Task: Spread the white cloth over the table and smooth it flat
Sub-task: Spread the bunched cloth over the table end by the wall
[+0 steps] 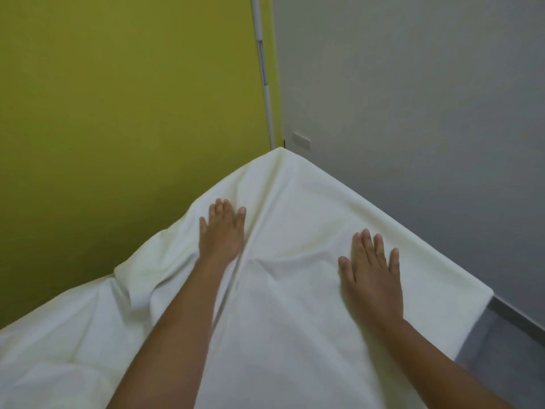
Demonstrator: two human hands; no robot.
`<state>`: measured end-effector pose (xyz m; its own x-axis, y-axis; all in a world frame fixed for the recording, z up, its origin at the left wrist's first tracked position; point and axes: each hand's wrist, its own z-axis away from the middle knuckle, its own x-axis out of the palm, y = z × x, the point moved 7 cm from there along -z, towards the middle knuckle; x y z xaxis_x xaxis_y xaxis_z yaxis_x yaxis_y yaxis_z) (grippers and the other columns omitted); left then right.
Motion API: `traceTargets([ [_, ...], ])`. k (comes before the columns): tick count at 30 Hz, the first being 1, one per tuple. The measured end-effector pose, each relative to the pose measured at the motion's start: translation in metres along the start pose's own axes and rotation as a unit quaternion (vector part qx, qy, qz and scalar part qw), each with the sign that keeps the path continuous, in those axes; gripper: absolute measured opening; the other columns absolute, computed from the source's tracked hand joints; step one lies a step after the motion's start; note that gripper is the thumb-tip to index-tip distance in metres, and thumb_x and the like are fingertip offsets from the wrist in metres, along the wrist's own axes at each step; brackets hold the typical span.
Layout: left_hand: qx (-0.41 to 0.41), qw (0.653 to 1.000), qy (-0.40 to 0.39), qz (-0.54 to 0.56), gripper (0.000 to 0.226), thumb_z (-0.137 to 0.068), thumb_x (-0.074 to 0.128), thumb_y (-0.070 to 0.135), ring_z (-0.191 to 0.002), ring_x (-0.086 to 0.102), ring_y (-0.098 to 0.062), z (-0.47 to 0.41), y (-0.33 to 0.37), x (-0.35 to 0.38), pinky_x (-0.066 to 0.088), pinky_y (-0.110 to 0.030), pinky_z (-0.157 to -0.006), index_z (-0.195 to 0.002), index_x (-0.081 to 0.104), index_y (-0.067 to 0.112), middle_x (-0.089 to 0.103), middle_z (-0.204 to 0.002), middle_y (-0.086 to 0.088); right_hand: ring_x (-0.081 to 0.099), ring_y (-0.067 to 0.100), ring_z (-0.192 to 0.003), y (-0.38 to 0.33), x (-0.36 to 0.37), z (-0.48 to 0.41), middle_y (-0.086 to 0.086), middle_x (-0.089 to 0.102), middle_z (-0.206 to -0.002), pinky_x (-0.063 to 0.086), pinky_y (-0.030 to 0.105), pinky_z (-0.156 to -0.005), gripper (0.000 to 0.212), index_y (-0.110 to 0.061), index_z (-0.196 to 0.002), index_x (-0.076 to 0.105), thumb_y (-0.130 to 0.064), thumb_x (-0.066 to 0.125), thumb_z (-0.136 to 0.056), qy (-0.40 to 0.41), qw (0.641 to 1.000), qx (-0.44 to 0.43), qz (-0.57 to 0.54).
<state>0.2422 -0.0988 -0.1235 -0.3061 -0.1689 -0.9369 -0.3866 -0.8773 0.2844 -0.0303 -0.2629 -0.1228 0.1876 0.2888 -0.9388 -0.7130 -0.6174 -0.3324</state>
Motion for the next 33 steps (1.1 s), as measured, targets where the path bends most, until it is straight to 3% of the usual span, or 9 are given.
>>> traceTargets([
  [3,0.038,0.998,-0.019,-0.041,0.059,-0.101,0.012,0.044,-0.148,-0.001,-0.018,-0.032,-0.025,-0.007,-0.001,-0.042,-0.119,-0.152,0.003,0.016,-0.001,-0.161,-0.002,-0.015,0.007,-0.145,0.0,-0.001,0.0,-0.007,0.0,-0.161,-0.011,0.04,-0.118,0.061,-0.021,-0.152,0.007,-0.045,0.014,-0.097,0.002,1.0,-0.004,0.004],
  [6,0.054,0.997,-0.013,-0.044,0.059,-0.101,0.015,0.043,-0.147,0.011,-0.023,-0.06,-0.051,-0.019,0.009,-0.042,-0.119,-0.151,0.017,0.013,0.013,-0.16,-0.007,-0.02,0.005,-0.144,0.001,0.001,-0.001,-0.008,-0.003,-0.161,-0.014,0.038,-0.117,0.061,-0.021,-0.153,0.005,-0.046,0.012,-0.097,0.002,1.0,-0.003,0.006],
  [10,0.007,0.987,0.089,-0.136,0.063,-0.101,0.021,0.042,-0.147,0.009,-0.03,-0.079,-0.058,-0.055,0.003,-0.05,-0.118,-0.15,0.013,0.001,0.014,-0.158,-0.018,-0.023,0.004,-0.142,-0.001,0.0,-0.002,-0.009,-0.006,-0.16,-0.017,0.037,-0.116,0.062,-0.022,-0.152,0.003,-0.048,0.01,-0.097,-0.001,1.0,-0.007,0.011],
  [13,-0.017,0.983,0.153,-0.105,0.063,-0.102,0.026,0.036,-0.148,0.002,-0.028,-0.068,-0.023,-0.071,-0.001,-0.051,-0.117,-0.15,0.005,0.001,0.007,-0.159,-0.016,-0.024,0.005,-0.142,-0.001,0.001,-0.001,-0.01,-0.007,-0.16,-0.019,0.036,-0.116,0.062,-0.022,-0.152,0.002,-0.048,0.01,-0.097,-0.008,1.0,-0.008,0.01],
  [15,-0.057,0.989,0.132,-0.031,0.064,-0.101,0.023,0.039,-0.148,-0.002,-0.024,-0.05,-0.005,-0.057,-0.003,-0.05,-0.117,-0.15,0.001,0.003,0.001,-0.16,-0.014,-0.025,0.005,-0.142,0.0,0.002,-0.001,-0.01,-0.008,-0.159,-0.018,0.037,-0.116,0.062,-0.022,-0.153,0.002,-0.048,0.009,-0.097,-0.01,1.0,-0.006,0.014],
  [18,-0.086,0.996,0.007,-0.008,0.068,-0.099,0.014,0.049,-0.148,-0.006,-0.023,-0.016,0.011,-0.005,-0.004,-0.052,-0.116,-0.151,-0.002,0.007,-0.005,-0.16,-0.012,-0.024,0.006,-0.143,0.0,0.003,-0.002,-0.009,-0.008,-0.159,-0.018,0.038,-0.116,0.063,-0.022,-0.153,0.002,-0.049,0.008,-0.096,-0.011,1.0,-0.004,0.018],
  [22,-0.024,0.998,0.026,-0.057,0.074,-0.094,0.01,0.059,-0.148,-0.007,-0.017,-0.023,0.01,0.009,-0.007,-0.051,-0.115,-0.152,-0.003,0.014,-0.005,-0.161,-0.005,-0.025,0.005,-0.142,0.001,0.003,0.0,-0.011,-0.012,-0.157,-0.02,0.037,-0.115,0.063,-0.023,-0.152,0.0,-0.051,0.006,-0.096,-0.008,1.0,-0.004,0.017],
  [27,0.062,0.997,0.007,-0.045,0.072,-0.095,0.015,0.059,-0.147,0.009,-0.015,-0.064,0.0,-0.006,0.006,-0.045,-0.12,-0.152,0.011,0.016,0.012,-0.16,-0.003,-0.026,0.002,-0.141,-0.002,0.002,-0.004,-0.013,-0.01,-0.158,-0.022,0.035,-0.114,0.062,-0.026,-0.152,-0.001,-0.052,0.009,-0.096,-0.013,1.0,-0.004,-0.019],
  [33,0.16,0.985,0.023,-0.066,0.073,-0.094,0.011,0.059,-0.146,-0.011,-0.008,-0.007,0.031,0.009,-0.013,-0.04,-0.118,-0.152,-0.001,0.017,-0.006,-0.161,0.001,-0.027,0.003,-0.141,0.0,0.003,0.004,-0.011,-0.011,-0.159,-0.02,0.038,-0.115,0.063,-0.026,-0.152,-0.002,-0.054,0.005,-0.096,-0.027,0.999,-0.029,0.0],
])
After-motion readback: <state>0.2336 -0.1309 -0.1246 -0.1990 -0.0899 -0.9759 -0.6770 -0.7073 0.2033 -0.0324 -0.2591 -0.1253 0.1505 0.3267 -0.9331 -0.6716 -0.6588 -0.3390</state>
